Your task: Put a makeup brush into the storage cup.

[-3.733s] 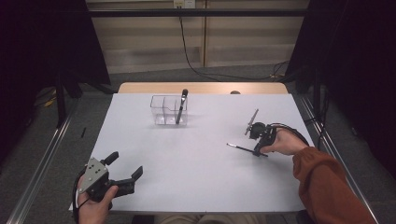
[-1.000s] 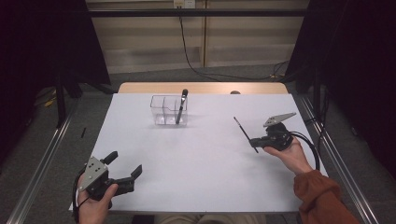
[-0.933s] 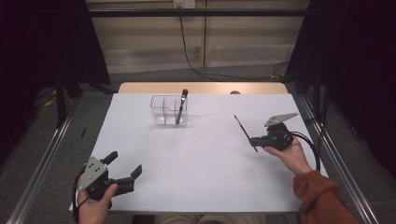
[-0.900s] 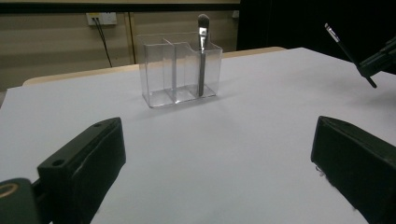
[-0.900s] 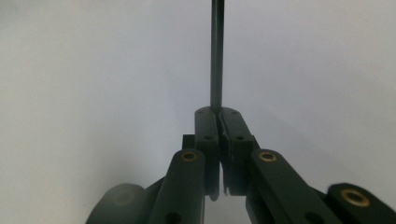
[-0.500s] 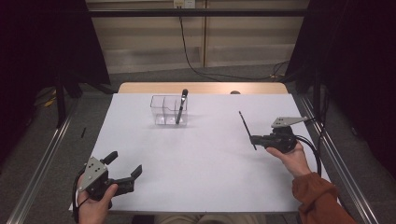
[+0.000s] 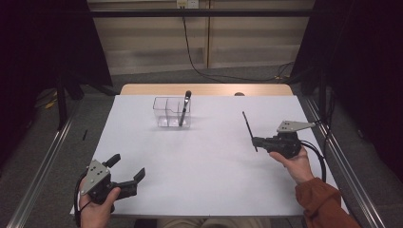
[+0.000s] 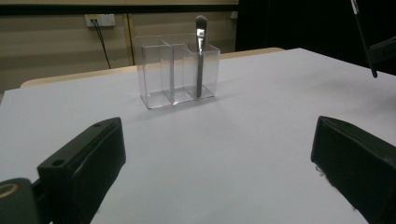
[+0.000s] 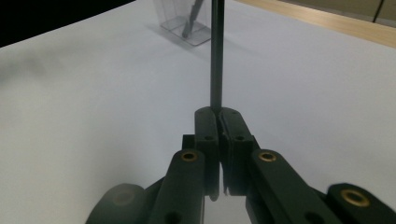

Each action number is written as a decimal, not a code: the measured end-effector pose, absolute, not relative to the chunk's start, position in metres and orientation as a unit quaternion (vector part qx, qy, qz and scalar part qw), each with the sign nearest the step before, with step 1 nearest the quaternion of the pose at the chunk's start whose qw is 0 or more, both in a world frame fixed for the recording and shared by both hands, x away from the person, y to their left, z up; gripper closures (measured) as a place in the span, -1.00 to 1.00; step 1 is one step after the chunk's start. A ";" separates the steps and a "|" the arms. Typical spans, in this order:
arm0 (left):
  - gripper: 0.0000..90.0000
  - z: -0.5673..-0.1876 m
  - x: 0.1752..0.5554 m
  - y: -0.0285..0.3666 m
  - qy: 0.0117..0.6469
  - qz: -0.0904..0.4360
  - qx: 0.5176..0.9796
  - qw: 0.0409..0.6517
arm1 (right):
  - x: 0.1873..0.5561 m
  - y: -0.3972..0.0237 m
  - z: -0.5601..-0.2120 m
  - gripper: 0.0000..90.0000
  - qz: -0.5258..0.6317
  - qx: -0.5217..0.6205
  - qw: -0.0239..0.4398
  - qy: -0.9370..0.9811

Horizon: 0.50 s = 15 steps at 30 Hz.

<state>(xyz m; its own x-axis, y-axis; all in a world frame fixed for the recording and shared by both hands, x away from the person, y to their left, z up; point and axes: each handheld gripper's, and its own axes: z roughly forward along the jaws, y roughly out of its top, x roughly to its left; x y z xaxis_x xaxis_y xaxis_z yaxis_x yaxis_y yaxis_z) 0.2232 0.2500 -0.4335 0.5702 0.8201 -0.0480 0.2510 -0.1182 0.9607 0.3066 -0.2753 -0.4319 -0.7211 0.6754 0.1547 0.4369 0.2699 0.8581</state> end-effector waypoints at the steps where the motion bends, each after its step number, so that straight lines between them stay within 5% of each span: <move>1: -0.93 -0.433 0.223 0.250 0.387 0.260 0.698 0.544 | 0.307 -0.275 -0.432 0.92 0.490 0.353 0.122 0.788; 15: -0.93 -0.433 0.224 0.250 0.387 0.260 0.698 0.544 | 0.298 -0.257 -0.425 0.92 0.531 0.322 0.119 0.775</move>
<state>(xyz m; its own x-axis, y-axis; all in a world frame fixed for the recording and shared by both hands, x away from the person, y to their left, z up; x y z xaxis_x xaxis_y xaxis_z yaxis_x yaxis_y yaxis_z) 0.2238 0.2496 -0.4334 0.5660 0.8223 -0.0581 0.2564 -0.1085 0.9605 0.2979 -0.2566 -0.4253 -0.7645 0.6254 0.1565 0.3719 0.2295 0.8994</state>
